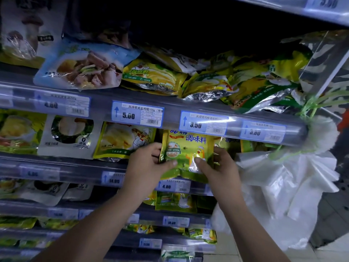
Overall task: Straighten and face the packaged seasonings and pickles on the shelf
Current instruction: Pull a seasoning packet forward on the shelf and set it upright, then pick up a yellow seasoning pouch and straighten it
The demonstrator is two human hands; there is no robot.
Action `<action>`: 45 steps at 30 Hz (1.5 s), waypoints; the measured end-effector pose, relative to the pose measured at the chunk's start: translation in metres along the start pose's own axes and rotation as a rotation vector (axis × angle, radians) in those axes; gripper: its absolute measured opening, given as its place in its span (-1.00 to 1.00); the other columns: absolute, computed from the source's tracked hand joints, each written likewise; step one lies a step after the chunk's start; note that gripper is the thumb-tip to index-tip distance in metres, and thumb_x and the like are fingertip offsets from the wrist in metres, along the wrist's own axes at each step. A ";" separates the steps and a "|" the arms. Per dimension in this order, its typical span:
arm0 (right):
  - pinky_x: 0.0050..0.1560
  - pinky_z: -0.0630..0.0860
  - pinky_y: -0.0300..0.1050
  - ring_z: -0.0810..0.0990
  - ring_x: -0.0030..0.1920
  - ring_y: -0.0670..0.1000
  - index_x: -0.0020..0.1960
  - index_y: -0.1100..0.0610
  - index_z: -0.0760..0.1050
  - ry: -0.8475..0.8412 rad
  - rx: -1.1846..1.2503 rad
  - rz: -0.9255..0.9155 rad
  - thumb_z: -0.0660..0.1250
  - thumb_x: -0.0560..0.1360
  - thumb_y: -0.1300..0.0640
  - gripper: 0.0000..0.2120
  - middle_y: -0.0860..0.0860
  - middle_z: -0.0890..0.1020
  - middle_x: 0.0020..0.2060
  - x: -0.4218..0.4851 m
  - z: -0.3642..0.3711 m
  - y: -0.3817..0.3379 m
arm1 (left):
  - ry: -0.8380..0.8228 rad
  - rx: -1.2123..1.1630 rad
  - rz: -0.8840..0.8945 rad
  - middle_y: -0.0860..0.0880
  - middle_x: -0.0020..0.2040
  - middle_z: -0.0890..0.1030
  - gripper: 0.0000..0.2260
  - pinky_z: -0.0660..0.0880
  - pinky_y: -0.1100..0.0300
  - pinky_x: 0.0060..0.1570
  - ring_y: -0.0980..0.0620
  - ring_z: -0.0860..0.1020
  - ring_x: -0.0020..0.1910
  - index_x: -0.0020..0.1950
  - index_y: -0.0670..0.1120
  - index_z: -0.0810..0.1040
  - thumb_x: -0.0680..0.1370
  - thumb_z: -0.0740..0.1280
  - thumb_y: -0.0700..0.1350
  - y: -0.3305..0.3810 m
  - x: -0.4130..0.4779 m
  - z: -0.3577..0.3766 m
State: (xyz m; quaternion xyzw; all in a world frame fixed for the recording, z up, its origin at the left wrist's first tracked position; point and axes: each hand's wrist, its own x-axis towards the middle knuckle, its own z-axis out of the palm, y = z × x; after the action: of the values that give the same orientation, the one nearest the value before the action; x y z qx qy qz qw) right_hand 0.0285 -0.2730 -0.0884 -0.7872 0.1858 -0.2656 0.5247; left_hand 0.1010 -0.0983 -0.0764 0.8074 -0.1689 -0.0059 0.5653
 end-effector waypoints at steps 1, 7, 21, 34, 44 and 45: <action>0.03 0.58 -0.19 0.66 0.03 -0.14 0.26 0.02 0.50 0.041 -0.060 -0.012 0.53 0.46 0.02 -0.58 -0.12 0.68 0.01 0.004 0.004 -0.002 | 0.035 0.011 0.015 0.21 -0.08 0.58 -0.63 0.44 0.36 -0.18 0.19 0.56 -0.12 0.14 0.07 0.62 0.38 0.59 -0.09 -0.002 0.006 0.005; 0.21 0.55 0.05 0.59 0.16 0.06 0.36 0.11 0.52 0.217 -0.186 -0.061 0.58 0.39 -0.06 -0.39 0.03 0.62 0.14 0.019 0.012 -0.001 | 0.113 0.050 0.108 0.08 0.04 0.65 -0.52 0.45 0.41 -0.14 0.33 0.53 -0.11 0.30 -0.06 0.57 0.41 0.58 -0.10 -0.013 0.026 0.023; 0.00 0.55 -0.23 0.63 0.00 -0.08 0.27 0.10 0.52 0.177 -0.168 -0.043 0.57 0.43 0.04 -0.53 -0.02 0.67 0.08 0.020 0.010 -0.001 | 0.114 0.148 0.139 0.01 0.09 0.69 -0.56 0.62 0.09 0.03 0.05 0.64 -0.02 0.27 -0.10 0.58 0.42 0.56 -0.10 -0.016 0.024 0.021; -0.11 0.36 -0.20 0.52 -0.06 0.01 0.07 0.14 0.51 0.278 -0.328 -0.384 0.46 0.48 0.24 -0.79 -0.05 0.47 -0.03 -0.014 0.023 -0.020 | 0.133 0.121 0.179 0.11 0.07 0.68 -0.68 0.59 0.36 0.05 0.24 0.64 0.01 0.23 0.01 0.60 0.49 0.49 -0.15 -0.026 -0.005 -0.042; -0.05 0.40 -0.19 0.57 0.12 0.12 0.30 0.17 0.36 -0.253 -0.381 -0.156 0.37 0.53 -0.03 -0.56 0.08 0.56 0.13 -0.012 0.134 -0.067 | 0.264 0.550 0.211 -0.01 0.24 0.57 -0.69 0.53 0.01 0.15 -0.05 0.49 0.25 0.30 -0.01 0.58 0.57 0.39 0.00 -0.074 -0.007 -0.114; -0.07 0.41 -0.18 0.59 0.13 0.15 0.28 0.18 0.36 -0.234 -0.390 -0.120 0.39 0.52 -0.04 -0.55 0.11 0.58 0.13 -0.009 0.139 -0.068 | 0.240 0.536 0.218 0.01 0.24 0.58 -0.69 0.53 0.01 0.15 -0.03 0.48 0.27 0.30 -0.01 0.58 0.57 0.38 0.00 -0.076 -0.007 -0.116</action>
State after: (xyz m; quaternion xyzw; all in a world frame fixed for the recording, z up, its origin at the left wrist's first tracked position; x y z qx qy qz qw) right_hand 0.1077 -0.1404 -0.0706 -0.9088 0.1244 -0.1623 0.3638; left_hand 0.1380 0.0326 -0.1052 0.8997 -0.1821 0.1948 0.3457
